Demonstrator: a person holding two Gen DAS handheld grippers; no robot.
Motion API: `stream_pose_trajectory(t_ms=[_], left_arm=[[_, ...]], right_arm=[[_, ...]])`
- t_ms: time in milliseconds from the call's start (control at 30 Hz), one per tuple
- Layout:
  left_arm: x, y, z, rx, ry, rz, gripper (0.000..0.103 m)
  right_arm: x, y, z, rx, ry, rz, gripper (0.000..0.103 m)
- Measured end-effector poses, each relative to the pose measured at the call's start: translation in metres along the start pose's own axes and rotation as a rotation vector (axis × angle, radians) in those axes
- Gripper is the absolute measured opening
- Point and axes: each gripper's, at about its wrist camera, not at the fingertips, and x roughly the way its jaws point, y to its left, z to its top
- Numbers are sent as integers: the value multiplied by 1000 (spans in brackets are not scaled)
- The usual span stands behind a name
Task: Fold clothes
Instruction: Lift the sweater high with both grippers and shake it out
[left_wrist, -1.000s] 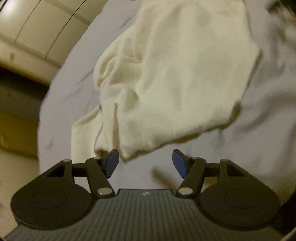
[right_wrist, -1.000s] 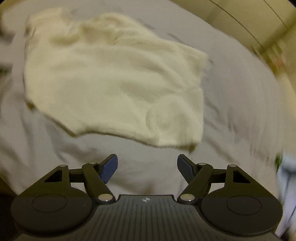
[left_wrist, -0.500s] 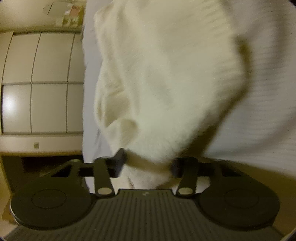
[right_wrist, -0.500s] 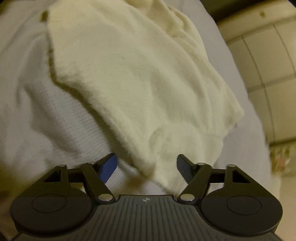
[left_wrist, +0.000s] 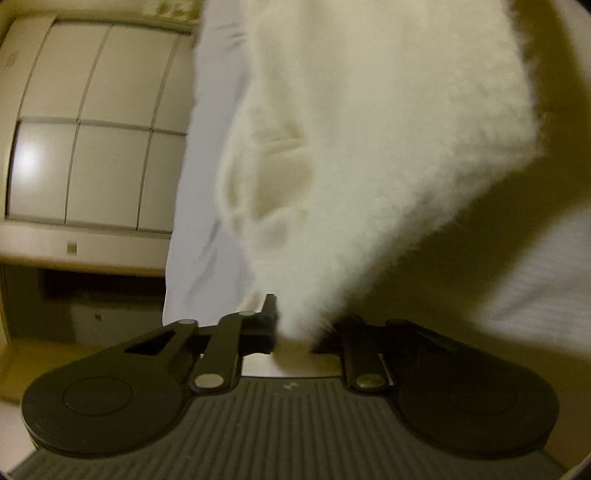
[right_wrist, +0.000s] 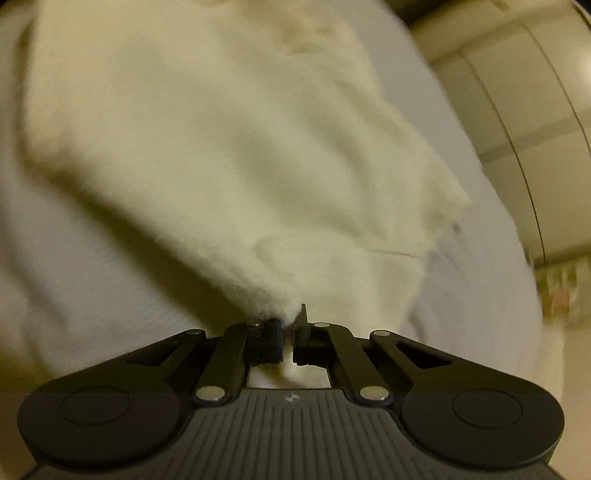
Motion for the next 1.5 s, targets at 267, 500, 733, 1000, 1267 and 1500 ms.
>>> stream_pose_trajectory(t_ms=[267, 500, 733, 1000, 1267, 1500], left_arm=[[-15, 133, 10, -273, -64, 154, 13], [-56, 246, 23, -335, -216, 392, 13], [-129, 320, 23, -364, -312, 586, 13], [-227, 340, -2, -423, -360, 676, 13], [-279, 375, -11, -434, -376, 688, 14], [-194, 406, 18, -463, -329, 455, 16]], right_arm=[[-60, -102, 33, 320, -119, -248, 0], [-149, -182, 65, 456, -306, -545, 0], [-265, -219, 69, 462, -500, -756, 0], [-372, -198, 55, 394, -610, -841, 0], [-426, -183, 63, 364, -618, -870, 0], [-366, -246, 87, 385, -507, -769, 0]])
